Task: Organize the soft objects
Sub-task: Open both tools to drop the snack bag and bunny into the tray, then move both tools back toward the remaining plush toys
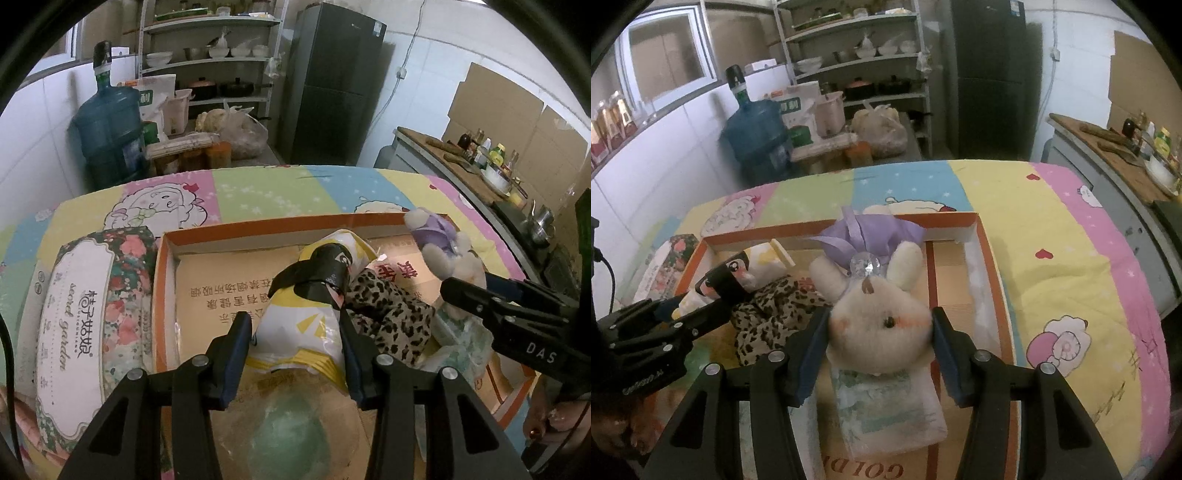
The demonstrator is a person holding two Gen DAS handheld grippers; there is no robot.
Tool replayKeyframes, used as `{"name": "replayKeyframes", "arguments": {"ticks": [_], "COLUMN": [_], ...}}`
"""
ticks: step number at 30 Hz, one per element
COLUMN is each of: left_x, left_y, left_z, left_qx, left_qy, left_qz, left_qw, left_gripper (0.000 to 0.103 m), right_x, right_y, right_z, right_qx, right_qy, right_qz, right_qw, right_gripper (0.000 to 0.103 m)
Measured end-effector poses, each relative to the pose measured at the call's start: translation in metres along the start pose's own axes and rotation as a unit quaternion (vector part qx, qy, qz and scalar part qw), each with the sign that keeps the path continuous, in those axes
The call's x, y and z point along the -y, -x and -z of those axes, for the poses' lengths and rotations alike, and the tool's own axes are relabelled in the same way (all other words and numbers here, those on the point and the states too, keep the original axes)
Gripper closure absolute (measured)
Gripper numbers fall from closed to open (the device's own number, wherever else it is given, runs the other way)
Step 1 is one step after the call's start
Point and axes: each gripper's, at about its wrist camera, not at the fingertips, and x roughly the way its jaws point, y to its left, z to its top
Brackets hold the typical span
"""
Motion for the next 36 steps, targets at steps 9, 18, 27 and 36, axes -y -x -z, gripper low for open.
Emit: {"name": "replayKeyframes", "arguments": {"ticks": [9,18,27,36], "left_x": [-0.001,0.003,-0.003,-0.020], "left_y": [-0.003,0.030,0.087,0.126], "left_z": [-0.002,-0.004,0.003,0.018], "left_qx": [-0.013,0.051,0.155,0.211], "left_qy": [0.001,-0.006,-0.028,-0.055], "left_qz": [0.012,0.032,0.052,-0.016], "left_qw": [0.9998,0.9982,0.9861,0.9759], "left_gripper": [0.055,0.023,0.013,0.013], "right_x": [0.000,0.003,-0.011,-0.059], "right_y": [-0.002,0.023,0.074,0.119], "right_z": [0.000,0.009,0.032,0.061], "right_qx": [0.006,0.044,0.135,0.217], "right_qy": [-0.004,-0.016,-0.030,-0.032], "right_qz": [-0.013,-0.029,-0.023,0.013], "right_qw": [1.000,0.998,0.990,0.976], "right_gripper": [0.044,0.042,0.042,0.042]}}
